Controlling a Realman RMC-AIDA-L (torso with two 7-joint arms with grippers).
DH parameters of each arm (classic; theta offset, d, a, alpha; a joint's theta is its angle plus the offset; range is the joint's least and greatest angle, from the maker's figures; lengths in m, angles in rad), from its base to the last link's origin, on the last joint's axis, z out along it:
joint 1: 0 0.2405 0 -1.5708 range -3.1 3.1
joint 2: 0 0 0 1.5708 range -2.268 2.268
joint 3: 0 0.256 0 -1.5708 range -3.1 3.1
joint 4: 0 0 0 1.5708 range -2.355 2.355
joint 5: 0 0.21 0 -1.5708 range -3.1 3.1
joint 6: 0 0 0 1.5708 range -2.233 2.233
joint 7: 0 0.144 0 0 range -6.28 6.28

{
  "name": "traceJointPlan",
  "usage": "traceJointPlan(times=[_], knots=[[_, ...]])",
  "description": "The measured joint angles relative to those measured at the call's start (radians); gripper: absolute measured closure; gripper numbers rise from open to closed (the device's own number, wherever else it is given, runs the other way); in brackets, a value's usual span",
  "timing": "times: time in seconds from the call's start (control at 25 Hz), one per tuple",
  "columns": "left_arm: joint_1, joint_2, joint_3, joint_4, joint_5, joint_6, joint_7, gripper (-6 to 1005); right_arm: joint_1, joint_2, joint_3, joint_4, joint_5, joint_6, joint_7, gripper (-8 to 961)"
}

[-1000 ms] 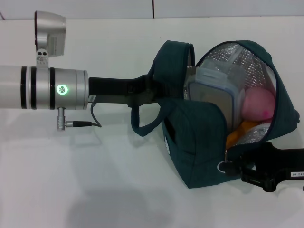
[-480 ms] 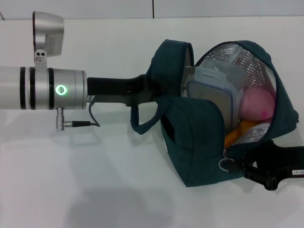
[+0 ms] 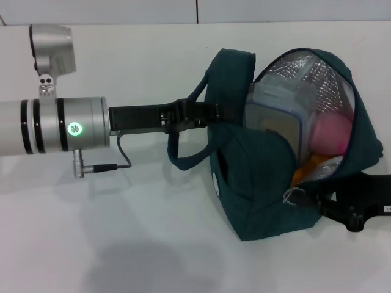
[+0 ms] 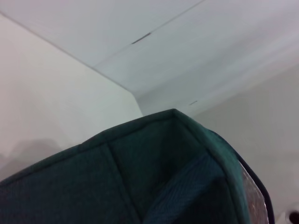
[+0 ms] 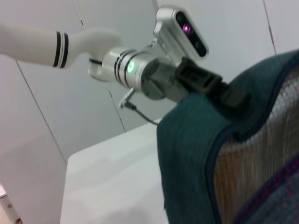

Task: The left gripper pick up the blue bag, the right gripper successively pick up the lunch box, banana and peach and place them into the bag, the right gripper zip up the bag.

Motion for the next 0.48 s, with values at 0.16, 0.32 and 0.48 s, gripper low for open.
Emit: traceJointPlan(times=[0.16,0.32,0.48], knots=[[0.021,0.000,-0.001,-0.005,-0.034,0.009,0.079,759,0.004,-0.001,0.000,-0.016,0.023,-0.015,-0.001,946],[0.060,0.002,-0.017,-0.005,-0.106,0.009,0.150,598,-0.001,-0.001,0.001,-0.062,0.052,-0.064,0.002,946],[0.098,0.003,-0.044,0.000,-0.151,0.008,0.210,423,-0.015,-0.003,0.001,-0.113,0.110,-0.116,0.013,946]])
